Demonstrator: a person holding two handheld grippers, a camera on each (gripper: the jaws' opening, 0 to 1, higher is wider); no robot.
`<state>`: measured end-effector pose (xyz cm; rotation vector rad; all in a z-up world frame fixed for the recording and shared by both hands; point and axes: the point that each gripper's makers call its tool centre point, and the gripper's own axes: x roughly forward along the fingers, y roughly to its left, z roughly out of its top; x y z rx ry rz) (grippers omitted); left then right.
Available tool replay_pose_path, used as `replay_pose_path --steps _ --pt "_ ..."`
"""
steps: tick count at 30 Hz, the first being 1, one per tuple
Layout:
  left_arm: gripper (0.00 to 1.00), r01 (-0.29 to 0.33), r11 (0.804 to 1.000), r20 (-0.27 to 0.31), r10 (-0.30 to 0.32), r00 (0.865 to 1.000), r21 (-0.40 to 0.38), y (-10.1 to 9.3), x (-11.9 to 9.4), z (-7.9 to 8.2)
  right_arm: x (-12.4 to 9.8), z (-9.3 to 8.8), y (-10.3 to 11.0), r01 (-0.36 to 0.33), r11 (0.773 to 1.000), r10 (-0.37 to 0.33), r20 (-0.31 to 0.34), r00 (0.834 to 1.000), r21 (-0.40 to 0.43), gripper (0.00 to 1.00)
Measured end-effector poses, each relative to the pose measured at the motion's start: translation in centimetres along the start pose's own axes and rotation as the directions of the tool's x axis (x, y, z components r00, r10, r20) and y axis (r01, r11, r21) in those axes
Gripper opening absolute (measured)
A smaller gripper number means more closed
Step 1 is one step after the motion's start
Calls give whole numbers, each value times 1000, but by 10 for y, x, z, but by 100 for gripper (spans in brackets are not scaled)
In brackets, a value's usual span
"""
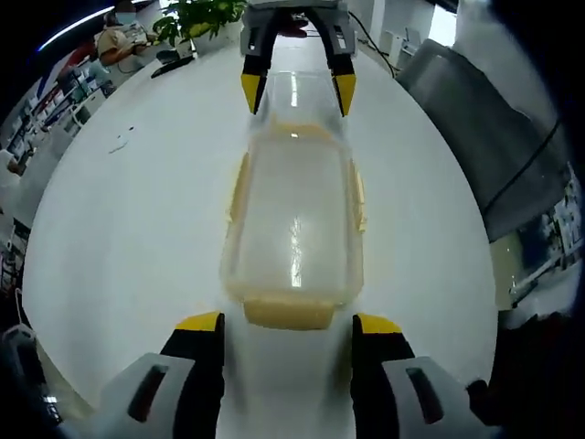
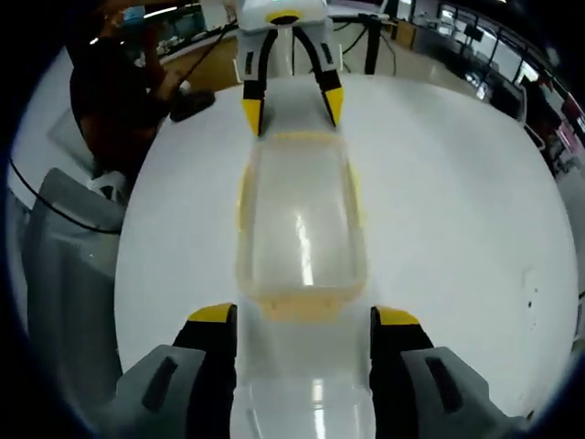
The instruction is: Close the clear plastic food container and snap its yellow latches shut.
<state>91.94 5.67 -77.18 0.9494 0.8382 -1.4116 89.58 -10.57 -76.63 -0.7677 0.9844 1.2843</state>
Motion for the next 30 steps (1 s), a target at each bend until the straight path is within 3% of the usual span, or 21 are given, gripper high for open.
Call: replay_pose_path --steps 5,9,13,30 --pt "50 17 1000 0 -17 1000 6 -1 3 -1 6 -1 1 12 999 -14 -29 999 -53 52" --pt "49 26 999 -9 -26 1000 21 -1 8 -4 12 -5 1 2 1000 -3 -58 998 -19 51" --pt "49 33 999 -17 -33 999 29 -1 12 -5 16 -9 0 5 999 -9 -77 997 -46 50" --pt "45 33 999 8 -33 999 40 11 16 -4 24 -9 -9 27 996 -35 -102 994 -81 44"
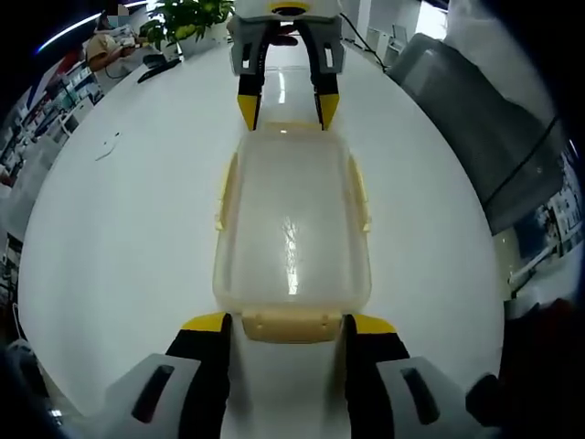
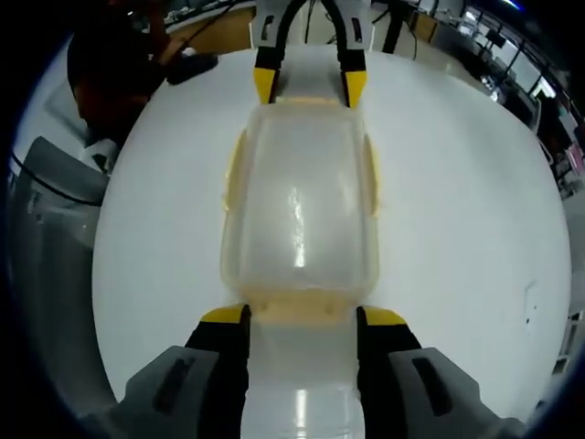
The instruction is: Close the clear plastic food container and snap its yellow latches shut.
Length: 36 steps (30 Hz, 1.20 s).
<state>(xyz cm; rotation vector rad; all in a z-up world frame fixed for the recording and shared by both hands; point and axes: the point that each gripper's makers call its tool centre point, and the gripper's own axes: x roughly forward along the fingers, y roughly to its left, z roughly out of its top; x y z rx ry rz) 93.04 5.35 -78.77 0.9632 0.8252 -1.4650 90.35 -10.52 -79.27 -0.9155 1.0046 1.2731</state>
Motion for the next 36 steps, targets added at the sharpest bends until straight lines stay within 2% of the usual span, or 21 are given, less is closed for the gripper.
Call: replay_pose_path --steps 13,15,17,29,33,36 --pt "41 -2 1000 36 3 999 -15 3 2 -3 1 5 -1 13 1000 -13 17 1000 -3 38" --pt "34 1 1000 46 0 999 -15 4 1 -4 1 5 0 12 1000 -12 16 1000 -5 38" --pt "34 2 1000 58 -1 998 -18 5 1 -6 0 5 2 11 1000 -11 16 1000 -7 38" --pt "33 9 999 73 -7 997 -31 6 3 -5 -1 2 5 6 1000 -6 15 1000 -21 36" --pt "33 7 1000 61 -5 998 -30 7 3 -5 0 1 3 4 999 -3 19 1000 -33 36" --pt "33 19 998 53 -16 998 -61 3 3 -4 0 1 1 -6 999 7 25 1000 -46 35"
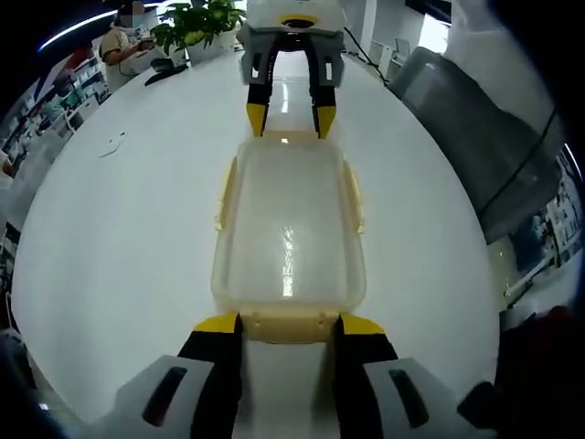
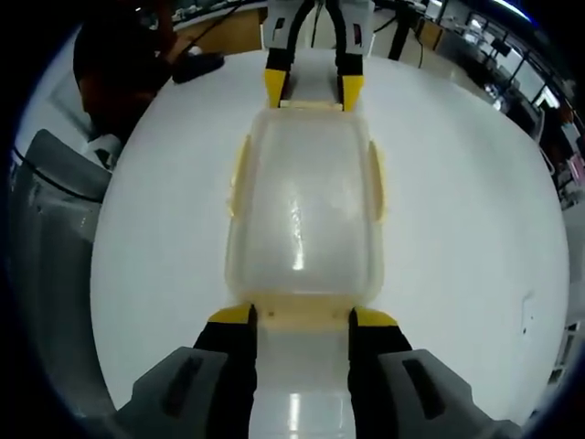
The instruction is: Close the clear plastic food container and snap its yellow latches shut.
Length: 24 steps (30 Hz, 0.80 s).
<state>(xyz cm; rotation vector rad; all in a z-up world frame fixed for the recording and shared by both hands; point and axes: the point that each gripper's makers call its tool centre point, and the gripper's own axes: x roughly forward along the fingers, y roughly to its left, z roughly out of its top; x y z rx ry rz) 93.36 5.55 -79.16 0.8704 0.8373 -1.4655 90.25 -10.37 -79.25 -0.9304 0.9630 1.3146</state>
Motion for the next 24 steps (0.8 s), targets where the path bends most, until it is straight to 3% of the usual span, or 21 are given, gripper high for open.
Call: replay_pose_path --steps 12,24 --pt "32 -7 1000 -18 6 1000 -19 -16 -8 10 -9 4 3 -14 999 14 -1 1000 -42 35" --pt "32 -23 998 -25 22 999 -51 -30 -41 32 -44 12 1 -30 996 31 8 999 -85 34"
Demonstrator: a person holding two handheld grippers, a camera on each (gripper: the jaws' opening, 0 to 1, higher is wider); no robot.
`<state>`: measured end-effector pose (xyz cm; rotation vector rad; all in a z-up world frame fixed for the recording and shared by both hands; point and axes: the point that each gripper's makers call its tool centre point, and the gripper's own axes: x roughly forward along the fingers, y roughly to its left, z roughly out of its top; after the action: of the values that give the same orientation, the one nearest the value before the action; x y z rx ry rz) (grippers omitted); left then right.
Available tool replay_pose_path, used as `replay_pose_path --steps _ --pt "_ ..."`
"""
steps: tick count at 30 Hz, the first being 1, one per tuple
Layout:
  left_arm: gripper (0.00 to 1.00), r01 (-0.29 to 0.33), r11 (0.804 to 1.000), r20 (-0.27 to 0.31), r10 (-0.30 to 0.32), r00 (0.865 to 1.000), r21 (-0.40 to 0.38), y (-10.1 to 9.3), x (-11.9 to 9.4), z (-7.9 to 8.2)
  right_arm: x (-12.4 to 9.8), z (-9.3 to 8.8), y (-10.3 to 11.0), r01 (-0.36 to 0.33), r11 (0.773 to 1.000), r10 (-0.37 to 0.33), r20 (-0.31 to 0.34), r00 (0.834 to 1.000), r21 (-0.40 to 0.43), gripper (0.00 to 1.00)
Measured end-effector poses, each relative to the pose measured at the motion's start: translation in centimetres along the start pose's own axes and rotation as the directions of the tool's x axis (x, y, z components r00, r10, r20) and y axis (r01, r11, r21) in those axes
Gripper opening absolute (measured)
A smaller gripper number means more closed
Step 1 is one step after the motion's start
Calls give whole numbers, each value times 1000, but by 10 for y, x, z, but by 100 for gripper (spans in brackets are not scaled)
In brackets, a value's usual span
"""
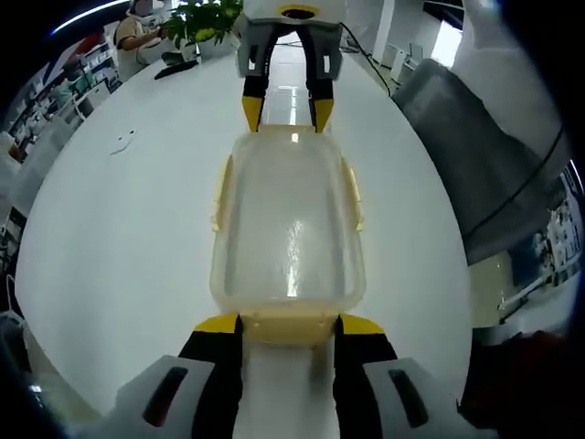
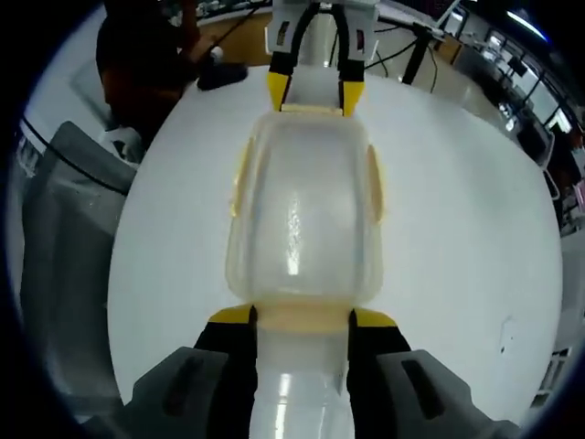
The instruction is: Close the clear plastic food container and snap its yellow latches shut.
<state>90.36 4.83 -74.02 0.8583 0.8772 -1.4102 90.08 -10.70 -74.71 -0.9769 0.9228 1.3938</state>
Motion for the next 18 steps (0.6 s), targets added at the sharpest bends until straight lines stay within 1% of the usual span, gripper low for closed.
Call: replay_pose_path --steps 2,6,13,15,18 --pt "32 -3 1000 0 3 1000 -4 -1 -5 4 -5 0 0 0 1000 0 2 1000 -5 35" --pt "32 -18 1000 6 18 1000 -14 -5 -17 19 -23 -3 0 4 1000 -4 9 1000 -19 34" --pt "32 -32 999 19 32 999 -21 -12 -28 53 -51 -15 2 7 1000 -6 9 1000 -31 35" --pt "32 -35 999 23 36 999 -20 -13 -28 61 -60 -22 3 8 1000 -8 8 1000 -29 35" --pt "32 -38 999 25 38 999 -20 -16 -25 80 -72 -37 6 11 999 -11 1 1000 -32 35"
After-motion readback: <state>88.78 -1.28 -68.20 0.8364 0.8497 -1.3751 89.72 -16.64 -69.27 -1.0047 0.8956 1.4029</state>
